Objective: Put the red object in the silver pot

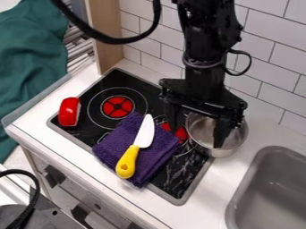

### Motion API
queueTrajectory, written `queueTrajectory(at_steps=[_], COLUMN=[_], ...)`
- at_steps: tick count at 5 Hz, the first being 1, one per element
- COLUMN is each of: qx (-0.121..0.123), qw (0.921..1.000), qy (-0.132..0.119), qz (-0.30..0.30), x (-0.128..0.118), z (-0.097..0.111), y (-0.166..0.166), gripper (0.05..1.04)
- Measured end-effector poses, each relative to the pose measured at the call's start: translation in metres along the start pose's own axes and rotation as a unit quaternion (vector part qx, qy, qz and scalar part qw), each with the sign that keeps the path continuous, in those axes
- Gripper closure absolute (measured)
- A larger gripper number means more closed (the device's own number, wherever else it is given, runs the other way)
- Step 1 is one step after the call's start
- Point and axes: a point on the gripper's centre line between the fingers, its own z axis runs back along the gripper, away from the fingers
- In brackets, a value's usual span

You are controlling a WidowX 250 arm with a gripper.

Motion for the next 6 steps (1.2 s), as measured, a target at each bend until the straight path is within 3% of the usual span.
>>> queueTrajectory(at_steps=[1,2,3,4,6], qx=[0.002,-0.004,-0.011,-0.003,0.056], qw=[0.9999,0.9996,0.9990,0.9987,0.9965], qy=[0.015,0.005,0.010,0.011,-0.005], qz=[0.001,0.028,0.042,0.051,0.062], x=[-0.003,0.007,0.009,0.015,0.026], z=[-0.007,-0.004,-0.005,-0.010,-0.009], y=[0.002,0.040,0.065,0.098,0.168], gripper=[0.077,0.077,0.077,0.077,0.077])
